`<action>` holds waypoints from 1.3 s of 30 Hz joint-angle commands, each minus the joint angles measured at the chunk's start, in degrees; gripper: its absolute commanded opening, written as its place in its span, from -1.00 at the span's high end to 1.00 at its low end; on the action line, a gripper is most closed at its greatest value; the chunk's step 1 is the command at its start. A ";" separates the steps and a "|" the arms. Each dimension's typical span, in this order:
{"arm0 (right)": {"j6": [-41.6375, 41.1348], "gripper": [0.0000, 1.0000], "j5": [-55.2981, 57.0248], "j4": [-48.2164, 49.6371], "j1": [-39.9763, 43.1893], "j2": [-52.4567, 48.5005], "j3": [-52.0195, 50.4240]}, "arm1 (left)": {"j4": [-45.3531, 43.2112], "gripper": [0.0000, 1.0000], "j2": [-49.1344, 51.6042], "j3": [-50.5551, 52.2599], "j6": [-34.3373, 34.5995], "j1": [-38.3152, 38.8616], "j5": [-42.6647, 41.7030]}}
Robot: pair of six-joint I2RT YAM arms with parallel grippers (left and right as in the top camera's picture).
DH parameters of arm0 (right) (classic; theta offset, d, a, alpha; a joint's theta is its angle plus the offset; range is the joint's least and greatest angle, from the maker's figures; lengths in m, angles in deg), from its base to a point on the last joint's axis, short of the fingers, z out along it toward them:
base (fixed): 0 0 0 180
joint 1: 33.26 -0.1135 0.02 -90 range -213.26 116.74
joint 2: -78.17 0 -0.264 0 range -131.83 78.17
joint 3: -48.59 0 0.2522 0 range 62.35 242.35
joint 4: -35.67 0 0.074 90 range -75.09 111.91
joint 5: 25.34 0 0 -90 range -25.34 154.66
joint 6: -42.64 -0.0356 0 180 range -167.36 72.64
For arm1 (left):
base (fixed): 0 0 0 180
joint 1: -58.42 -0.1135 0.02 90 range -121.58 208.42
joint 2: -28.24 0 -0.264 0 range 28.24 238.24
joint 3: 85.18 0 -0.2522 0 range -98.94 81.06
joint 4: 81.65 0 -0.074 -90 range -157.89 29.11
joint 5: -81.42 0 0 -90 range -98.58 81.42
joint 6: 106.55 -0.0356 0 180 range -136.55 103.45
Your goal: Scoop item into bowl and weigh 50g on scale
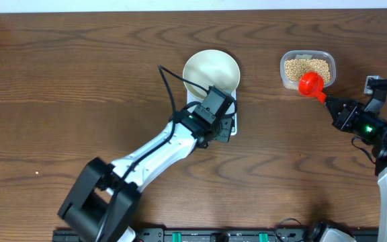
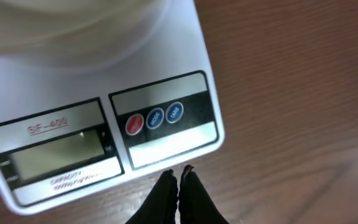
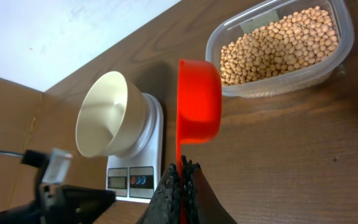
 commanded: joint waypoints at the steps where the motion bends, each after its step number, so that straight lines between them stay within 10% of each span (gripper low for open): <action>1: 1.09 0.98 -0.04 -0.13 0.26 -0.09 0.33 | -0.98 0.86 2.21 -0.09 0.52 0.07 1.22; 39: 1.31 0.98 0.35 -0.15 0.26 -0.17 0.33 | -7.98 0.85 9.38 -0.09 0.50 0.07 6.78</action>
